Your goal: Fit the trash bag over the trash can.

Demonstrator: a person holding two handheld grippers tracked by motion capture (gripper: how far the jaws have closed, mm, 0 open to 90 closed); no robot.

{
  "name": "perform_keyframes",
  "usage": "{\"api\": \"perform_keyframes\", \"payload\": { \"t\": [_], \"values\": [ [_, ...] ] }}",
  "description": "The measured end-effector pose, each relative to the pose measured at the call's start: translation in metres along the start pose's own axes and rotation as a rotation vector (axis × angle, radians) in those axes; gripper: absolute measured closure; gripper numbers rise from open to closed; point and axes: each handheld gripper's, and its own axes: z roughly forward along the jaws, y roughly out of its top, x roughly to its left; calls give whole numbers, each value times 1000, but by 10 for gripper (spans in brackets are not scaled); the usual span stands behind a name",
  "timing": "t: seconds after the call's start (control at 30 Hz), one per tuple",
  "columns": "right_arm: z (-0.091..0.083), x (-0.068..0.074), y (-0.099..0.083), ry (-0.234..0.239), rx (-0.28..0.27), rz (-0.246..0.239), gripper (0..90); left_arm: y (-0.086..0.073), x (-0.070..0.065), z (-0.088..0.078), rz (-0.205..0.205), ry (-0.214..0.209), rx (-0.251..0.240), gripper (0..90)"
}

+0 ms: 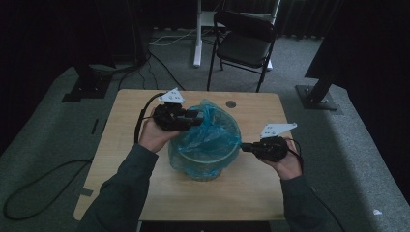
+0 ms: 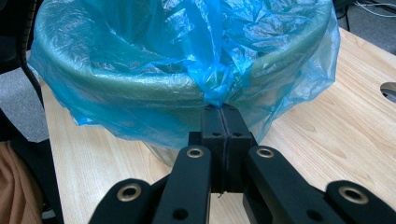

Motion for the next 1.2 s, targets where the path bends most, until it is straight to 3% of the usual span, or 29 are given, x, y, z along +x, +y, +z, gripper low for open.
{"api": "perform_keyframes", "payload": {
  "t": [0.27, 0.7, 1.0, 1.2],
  "values": [
    [-1, -1, -1, 3, -3, 3, 897, 1, -7, 12, 43, -21, 48, 617],
    [0, 0, -1, 11, -1, 1, 896, 1, -9, 26, 73, -21, 113, 618],
    [-1, 0, -1, 10, 0, 0, 897, 2, -7, 42, 97, -27, 188, 618],
    [-1, 0, -2, 12, -1, 0, 896, 8, -11, 56, 135, -35, 254, 618]
  ]
}}
